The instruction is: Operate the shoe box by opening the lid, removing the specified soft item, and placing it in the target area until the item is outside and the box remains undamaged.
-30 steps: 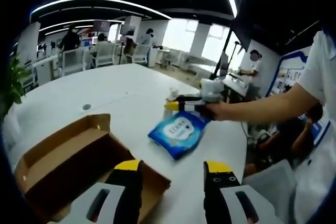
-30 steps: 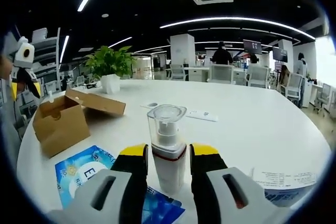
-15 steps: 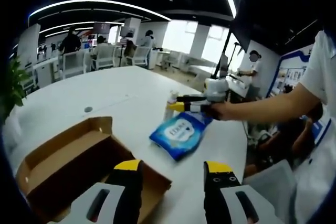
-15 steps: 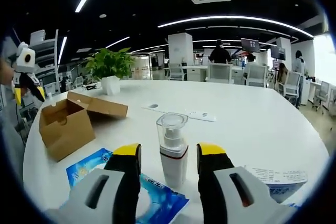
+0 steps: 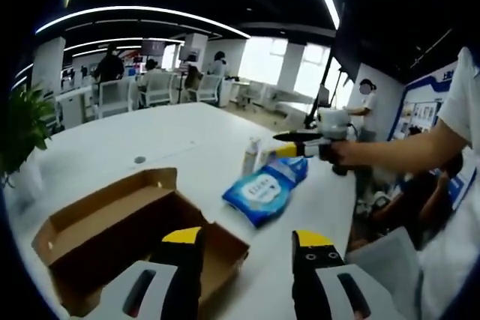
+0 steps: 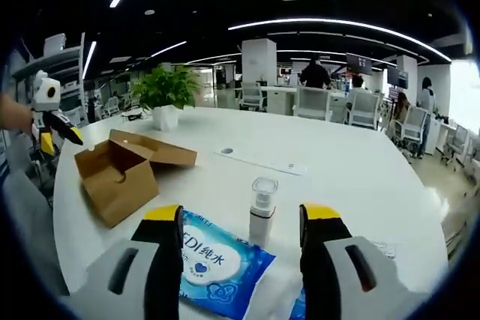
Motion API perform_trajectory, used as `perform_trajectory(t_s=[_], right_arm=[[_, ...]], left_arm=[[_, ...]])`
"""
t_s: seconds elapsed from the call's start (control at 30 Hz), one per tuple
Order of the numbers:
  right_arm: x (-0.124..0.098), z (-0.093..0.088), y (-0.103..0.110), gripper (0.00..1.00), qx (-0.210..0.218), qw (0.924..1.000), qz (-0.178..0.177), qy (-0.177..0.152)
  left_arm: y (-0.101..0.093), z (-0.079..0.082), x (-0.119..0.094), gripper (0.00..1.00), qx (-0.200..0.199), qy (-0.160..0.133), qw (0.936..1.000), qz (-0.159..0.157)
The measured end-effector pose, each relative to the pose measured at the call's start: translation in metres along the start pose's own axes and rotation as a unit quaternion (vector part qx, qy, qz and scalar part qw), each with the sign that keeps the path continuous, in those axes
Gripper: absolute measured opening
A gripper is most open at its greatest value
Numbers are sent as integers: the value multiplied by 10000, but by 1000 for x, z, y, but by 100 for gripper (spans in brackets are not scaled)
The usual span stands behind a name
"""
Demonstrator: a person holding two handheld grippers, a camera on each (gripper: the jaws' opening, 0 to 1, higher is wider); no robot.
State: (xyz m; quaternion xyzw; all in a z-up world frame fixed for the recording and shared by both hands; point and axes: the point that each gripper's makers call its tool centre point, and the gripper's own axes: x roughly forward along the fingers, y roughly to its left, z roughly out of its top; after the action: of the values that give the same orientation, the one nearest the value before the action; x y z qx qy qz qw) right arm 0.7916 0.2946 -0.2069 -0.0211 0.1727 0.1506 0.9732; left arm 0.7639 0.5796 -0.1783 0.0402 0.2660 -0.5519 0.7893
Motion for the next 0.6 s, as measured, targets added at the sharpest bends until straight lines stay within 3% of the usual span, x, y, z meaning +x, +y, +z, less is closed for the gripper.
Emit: perform_trajectory(t_s=[0.07,0.6], right_arm=[[-4,4,0,62,-38,10000,18,16],[-51,24,62,75,77,9995,127,267]], left_arm=[[2,-1,-9,48,-1,-23,10000,65],[30,-26,-78,49,-243,12,9977,629]])
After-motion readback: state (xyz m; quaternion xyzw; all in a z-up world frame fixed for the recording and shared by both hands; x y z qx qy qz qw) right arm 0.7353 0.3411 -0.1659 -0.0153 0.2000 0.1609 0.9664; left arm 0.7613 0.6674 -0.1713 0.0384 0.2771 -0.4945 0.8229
